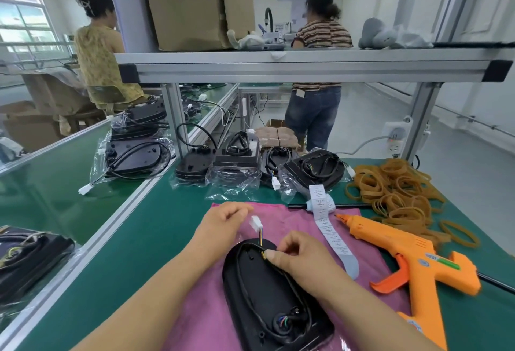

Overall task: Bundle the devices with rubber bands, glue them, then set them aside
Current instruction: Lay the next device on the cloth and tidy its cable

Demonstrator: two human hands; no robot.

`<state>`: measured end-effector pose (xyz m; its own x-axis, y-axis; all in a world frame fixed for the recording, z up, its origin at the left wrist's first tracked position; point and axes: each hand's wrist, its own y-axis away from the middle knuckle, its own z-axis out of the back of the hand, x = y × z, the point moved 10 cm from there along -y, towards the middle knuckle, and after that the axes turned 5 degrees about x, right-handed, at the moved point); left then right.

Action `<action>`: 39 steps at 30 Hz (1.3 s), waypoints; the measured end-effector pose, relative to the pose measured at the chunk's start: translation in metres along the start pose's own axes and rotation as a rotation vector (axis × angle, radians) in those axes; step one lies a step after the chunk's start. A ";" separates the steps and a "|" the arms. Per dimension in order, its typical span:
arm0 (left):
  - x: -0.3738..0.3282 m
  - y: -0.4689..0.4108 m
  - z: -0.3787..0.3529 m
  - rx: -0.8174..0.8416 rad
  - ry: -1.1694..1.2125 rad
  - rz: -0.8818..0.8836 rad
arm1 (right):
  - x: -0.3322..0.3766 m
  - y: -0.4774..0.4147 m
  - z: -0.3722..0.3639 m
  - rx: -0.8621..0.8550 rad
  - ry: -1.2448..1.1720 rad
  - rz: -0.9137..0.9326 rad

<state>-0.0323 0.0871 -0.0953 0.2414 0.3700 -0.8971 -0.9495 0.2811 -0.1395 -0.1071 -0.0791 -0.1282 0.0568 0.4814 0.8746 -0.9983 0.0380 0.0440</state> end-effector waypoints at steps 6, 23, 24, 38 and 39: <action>-0.005 0.005 0.007 -0.010 -0.009 -0.035 | 0.004 -0.004 0.014 -0.052 0.070 0.009; -0.046 0.016 -0.006 0.026 -0.108 -0.136 | -0.032 -0.024 0.100 0.228 0.969 -0.351; -0.053 0.017 -0.014 0.053 -0.110 -0.152 | -0.037 -0.020 0.093 0.273 0.969 -0.365; -0.082 0.006 -0.083 0.105 -0.202 -0.149 | -0.034 -0.019 0.067 0.118 -0.835 -0.228; -0.084 0.005 -0.085 0.099 -0.190 -0.152 | -0.029 -0.020 0.064 0.142 -0.890 -0.200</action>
<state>-0.0748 -0.0180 -0.0568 0.4220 0.4738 -0.7729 -0.8774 0.4282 -0.2165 -0.0899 -0.1497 -0.1239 0.2568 -0.3758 0.8904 -0.9664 -0.0878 0.2416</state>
